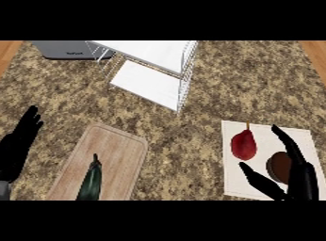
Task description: Pick the cupcake from the placemat and place it in the tiered shelf
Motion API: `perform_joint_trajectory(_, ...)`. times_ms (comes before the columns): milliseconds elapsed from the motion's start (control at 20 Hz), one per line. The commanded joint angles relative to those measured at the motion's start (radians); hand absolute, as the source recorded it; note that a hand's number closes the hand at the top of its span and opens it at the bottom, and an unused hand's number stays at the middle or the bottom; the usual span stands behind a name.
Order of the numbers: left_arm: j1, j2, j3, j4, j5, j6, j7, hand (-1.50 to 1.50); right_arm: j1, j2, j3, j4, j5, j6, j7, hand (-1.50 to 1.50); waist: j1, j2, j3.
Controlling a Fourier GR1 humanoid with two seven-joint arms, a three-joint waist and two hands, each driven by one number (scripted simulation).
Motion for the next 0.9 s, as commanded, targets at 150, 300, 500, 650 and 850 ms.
perform_joint_trajectory(150,0.024,0.022,0.010,-0.038,0.002,-0.014,0.029,0.00,0.111,-0.131,-0.015,-0.152,0.364,0.076,0.402,-1.50,0.003,0.000,-0.004)
perform_joint_trajectory(300,0.033,0.012,0.017,-0.028,0.005,-0.019,0.004,0.00,0.119,-0.192,-0.006,-0.233,0.429,0.270,0.568,-1.50,0.009,0.003,-0.006)
perform_joint_trajectory(500,0.017,-0.018,0.000,-0.019,-0.018,0.000,-0.011,0.00,0.114,-0.281,0.051,-0.259,0.444,0.538,0.690,-1.50,0.017,0.008,-0.005)
perform_joint_trajectory(650,0.007,0.005,0.008,-0.001,-0.011,-0.039,-0.005,0.00,0.052,-0.296,0.105,-0.317,0.475,0.733,0.832,-1.50,0.026,0.009,-0.004)
perform_joint_trajectory(850,0.014,-0.006,0.014,0.007,-0.017,-0.058,-0.009,0.00,-0.035,-0.282,0.126,-0.329,0.460,0.907,0.925,-1.50,0.021,0.006,0.001)
